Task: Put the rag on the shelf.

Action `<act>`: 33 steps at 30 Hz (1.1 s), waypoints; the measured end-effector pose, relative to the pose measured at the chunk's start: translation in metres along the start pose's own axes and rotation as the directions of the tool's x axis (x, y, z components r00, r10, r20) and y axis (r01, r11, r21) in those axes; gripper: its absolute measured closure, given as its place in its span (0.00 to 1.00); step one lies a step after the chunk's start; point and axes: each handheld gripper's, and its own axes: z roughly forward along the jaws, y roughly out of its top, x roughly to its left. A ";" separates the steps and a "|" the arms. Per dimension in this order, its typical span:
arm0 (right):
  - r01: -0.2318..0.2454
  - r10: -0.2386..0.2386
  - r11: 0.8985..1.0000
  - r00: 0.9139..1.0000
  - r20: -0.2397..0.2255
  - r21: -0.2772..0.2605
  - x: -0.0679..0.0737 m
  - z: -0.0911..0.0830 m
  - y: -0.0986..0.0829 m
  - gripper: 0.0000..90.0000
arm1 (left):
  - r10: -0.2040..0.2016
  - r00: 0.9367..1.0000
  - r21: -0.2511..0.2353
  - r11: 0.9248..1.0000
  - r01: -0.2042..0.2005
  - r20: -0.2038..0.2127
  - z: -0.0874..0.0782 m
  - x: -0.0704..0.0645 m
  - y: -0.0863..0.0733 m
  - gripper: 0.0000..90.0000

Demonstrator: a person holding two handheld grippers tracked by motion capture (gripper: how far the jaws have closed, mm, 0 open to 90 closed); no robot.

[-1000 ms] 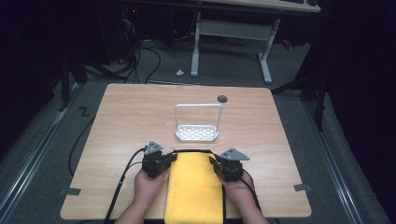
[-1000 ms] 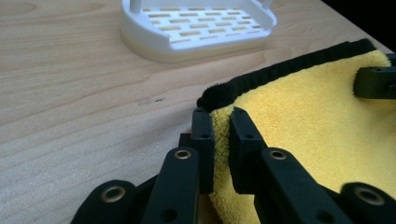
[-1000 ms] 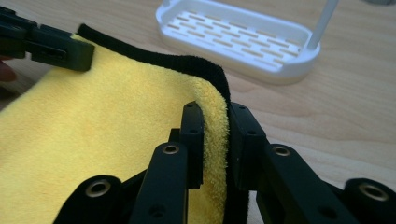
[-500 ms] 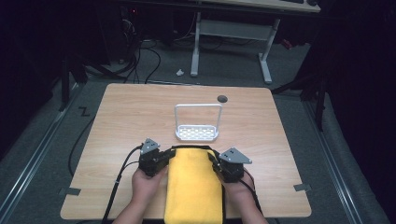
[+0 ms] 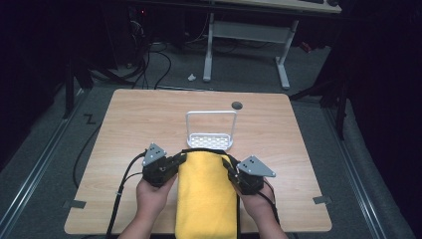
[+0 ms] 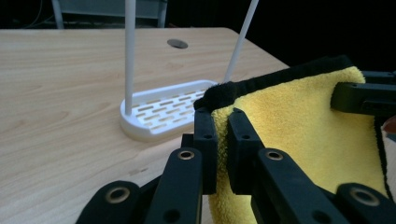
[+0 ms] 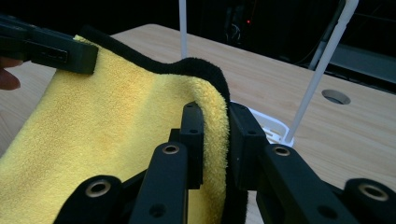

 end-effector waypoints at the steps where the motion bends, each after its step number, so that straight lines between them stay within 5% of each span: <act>1: -0.006 0.006 1.000 1.000 -0.001 -0.005 0.000 -0.001 0.001 0.87 | -0.001 1.000 -0.007 1.000 0.001 0.002 -0.001 -0.001 0.002 0.93; 20: 0.007 -0.006 0.996 1.000 0.012 -0.087 -0.008 -0.014 0.038 0.87 | 0.043 0.999 -0.106 0.993 -0.042 -0.001 -0.010 -0.006 0.037 0.94; 33: 0.030 -0.022 0.985 0.999 0.046 -0.171 -0.012 -0.019 0.077 0.87 | 0.095 0.995 -0.215 0.972 -0.094 -0.008 -0.023 -0.008 0.083 0.94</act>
